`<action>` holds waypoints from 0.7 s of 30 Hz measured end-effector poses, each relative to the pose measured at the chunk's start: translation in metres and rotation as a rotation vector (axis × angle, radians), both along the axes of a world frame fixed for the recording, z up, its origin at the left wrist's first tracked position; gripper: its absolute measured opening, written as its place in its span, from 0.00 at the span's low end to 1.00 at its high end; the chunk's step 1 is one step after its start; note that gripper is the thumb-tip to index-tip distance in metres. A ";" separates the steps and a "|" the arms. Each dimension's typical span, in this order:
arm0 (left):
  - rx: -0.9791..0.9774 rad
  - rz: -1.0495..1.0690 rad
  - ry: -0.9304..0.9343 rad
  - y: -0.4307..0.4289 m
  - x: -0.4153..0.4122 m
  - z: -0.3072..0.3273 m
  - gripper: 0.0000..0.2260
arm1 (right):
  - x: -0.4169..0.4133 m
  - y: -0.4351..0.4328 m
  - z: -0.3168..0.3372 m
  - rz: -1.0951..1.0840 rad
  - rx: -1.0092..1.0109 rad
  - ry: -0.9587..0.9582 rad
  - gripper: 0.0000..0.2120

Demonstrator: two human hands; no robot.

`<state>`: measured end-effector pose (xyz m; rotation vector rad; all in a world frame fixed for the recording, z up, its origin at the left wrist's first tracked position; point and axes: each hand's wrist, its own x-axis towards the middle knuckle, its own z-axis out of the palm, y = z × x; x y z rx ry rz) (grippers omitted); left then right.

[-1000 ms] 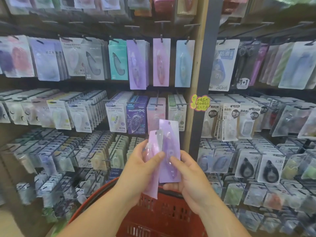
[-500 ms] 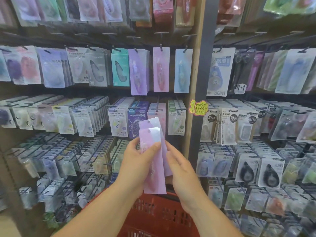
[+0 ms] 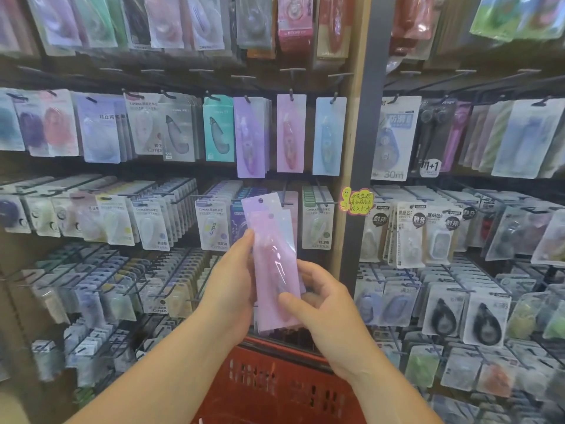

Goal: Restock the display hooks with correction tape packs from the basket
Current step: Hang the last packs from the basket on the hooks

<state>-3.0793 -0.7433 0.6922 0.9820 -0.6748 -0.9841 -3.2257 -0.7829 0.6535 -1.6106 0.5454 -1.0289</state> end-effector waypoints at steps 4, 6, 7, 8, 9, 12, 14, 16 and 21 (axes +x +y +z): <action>-0.085 -0.074 0.007 0.001 0.008 0.001 0.14 | 0.006 -0.008 0.003 0.076 0.108 -0.117 0.15; -0.133 -0.132 -0.001 0.001 0.011 0.001 0.12 | 0.010 -0.010 0.007 0.139 0.171 -0.164 0.16; -0.147 -0.146 -0.006 0.001 0.012 0.002 0.11 | 0.013 -0.011 0.009 0.164 0.184 -0.177 0.17; -0.161 -0.140 -0.005 0.000 0.015 0.003 0.10 | 0.015 -0.012 0.012 0.184 0.190 -0.180 0.17; -0.175 -0.122 -0.005 -0.001 0.018 0.004 0.10 | 0.017 -0.013 0.014 0.197 0.188 -0.177 0.16; -0.197 -0.035 -0.060 -0.009 0.031 0.013 0.11 | 0.022 -0.025 0.025 0.140 0.158 -0.172 0.12; -0.197 0.005 -0.158 -0.016 0.043 0.025 0.11 | 0.023 -0.038 0.038 0.054 0.111 -0.171 0.11; -0.181 0.005 -0.269 -0.023 0.057 0.043 0.09 | 0.024 -0.049 0.055 -0.008 0.055 -0.167 0.11; -0.148 -0.024 -0.461 -0.056 0.095 0.091 0.08 | 0.035 -0.067 0.106 -0.137 -0.052 -0.132 0.10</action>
